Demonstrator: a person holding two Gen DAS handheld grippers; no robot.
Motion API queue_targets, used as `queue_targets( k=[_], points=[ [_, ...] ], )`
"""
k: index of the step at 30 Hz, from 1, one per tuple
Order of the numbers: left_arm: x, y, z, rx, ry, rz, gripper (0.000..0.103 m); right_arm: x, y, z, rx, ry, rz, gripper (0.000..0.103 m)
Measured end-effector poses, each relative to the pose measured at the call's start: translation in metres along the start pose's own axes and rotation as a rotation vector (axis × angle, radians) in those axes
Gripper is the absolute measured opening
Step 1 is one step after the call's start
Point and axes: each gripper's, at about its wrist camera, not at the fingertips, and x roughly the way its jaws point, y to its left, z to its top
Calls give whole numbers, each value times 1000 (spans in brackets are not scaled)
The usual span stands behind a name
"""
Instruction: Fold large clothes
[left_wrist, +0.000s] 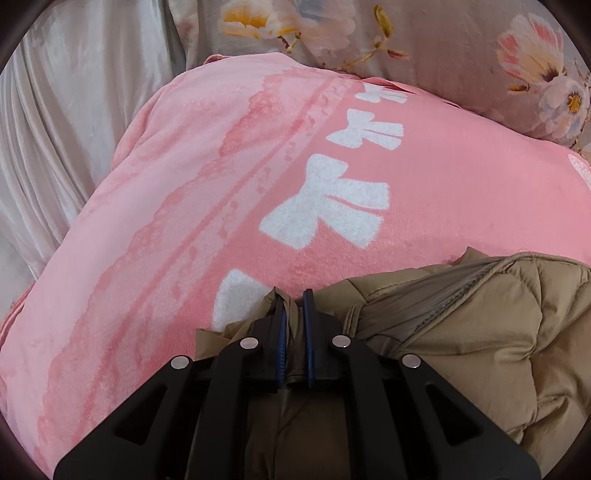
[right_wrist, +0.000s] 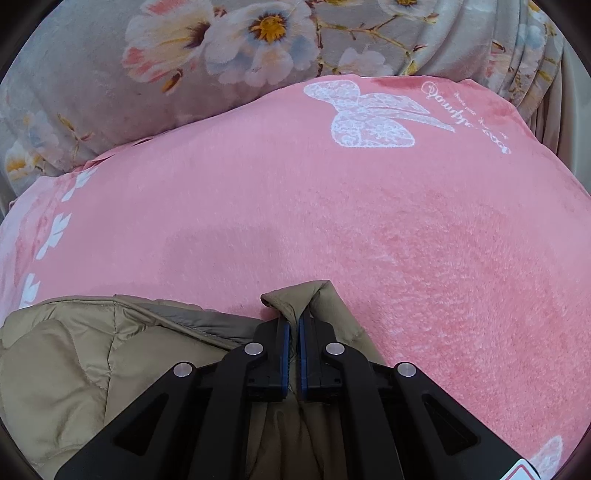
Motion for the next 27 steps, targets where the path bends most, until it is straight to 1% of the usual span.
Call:
queue_targets(
  k=[5, 8, 9, 11, 12, 13, 14, 15, 16, 18, 20, 21, 22, 23, 25, 27],
  points=[
    [0, -2, 0, 2, 0, 9, 7, 0, 1, 0, -3, 1, -6, 2],
    [-1, -2, 0, 0, 4, 2, 7, 0, -1, 1, 6, 1, 9, 3],
    [-1, -2, 1, 0, 7, -3, 7, 0, -3, 1, 16, 2, 24, 5],
    [-4, 5, 3, -11, 25, -43, 9, -8, -17, 4, 73, -2, 98, 8],
    [-8, 9, 5, -16, 36, -60, 10, -20, -25, 5, 106, -22, 124, 16],
    [-14, 15, 6, -19, 40, -72, 22, -32, -32, 7, 128, -54, 142, 22],
    [-23, 22, 8, -22, 32, -78, 48, -56, -42, 8, 154, -126, 154, 32],
    [-37, 33, 10, -29, 0, -77, 66, -71, -48, 10, 159, -167, 150, 39],
    [-54, 44, 13, -42, -48, -69, 87, -89, -53, 12, 155, -206, 143, 40],
    [-86, 60, 21, -55, -122, -79, 87, -121, -54, 15, 117, -245, 127, 40],
    [-112, 65, 30, -53, -150, -89, 87, -138, -46, 14, 92, -254, 142, 40],
    [-127, 62, 34, -55, -161, -111, 87, -146, -36, 11, 72, -252, 165, 40],
    [-138, 57, 36, -57, -164, -141, 87, -152, -22, 6, 46, -245, 193, 40],
    [-149, 46, 37, -55, -161, -180, 87, -156, -5, 0, 16, -241, 216, 36],
    [-161, 22, 30, -41, -159, -226, 87, -157, 31, -14, -49, -229, 246, 33],
    [-166, -9, 22, -2, -159, -247, 87, -153, 64, -28, -123, -224, 255, 23]
  ],
)
